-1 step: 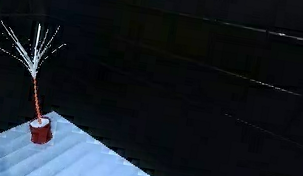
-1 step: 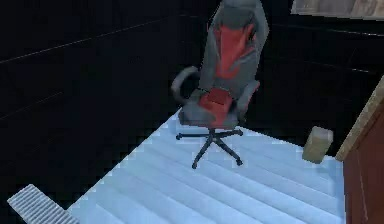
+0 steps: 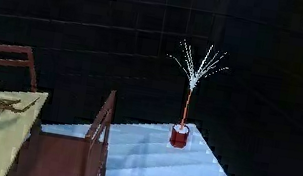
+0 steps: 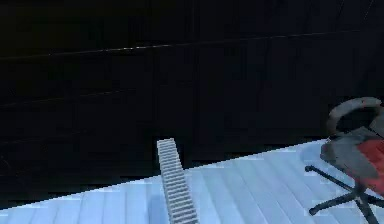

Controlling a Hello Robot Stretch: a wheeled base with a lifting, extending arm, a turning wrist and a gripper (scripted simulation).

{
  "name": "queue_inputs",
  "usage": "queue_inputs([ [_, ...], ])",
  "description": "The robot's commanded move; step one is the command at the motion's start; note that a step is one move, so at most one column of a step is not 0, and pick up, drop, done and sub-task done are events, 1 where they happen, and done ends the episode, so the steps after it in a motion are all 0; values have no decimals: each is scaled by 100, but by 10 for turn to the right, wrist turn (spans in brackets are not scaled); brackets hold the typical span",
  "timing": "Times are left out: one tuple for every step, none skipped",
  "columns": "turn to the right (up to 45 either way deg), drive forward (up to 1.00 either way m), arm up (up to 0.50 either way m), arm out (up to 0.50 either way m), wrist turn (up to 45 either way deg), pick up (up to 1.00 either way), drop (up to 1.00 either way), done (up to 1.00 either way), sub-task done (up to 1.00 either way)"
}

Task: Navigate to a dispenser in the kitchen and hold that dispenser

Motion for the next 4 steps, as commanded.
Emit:
queue_inputs([
  [-450,0,0,0,0,0,0,0,0],
  [-450,0,0,0,0,0,0,0,0],
  [-120,0,0,0,0,0,0,0,0],
  [-30,0,0,0,0,0,0,0,0],
])
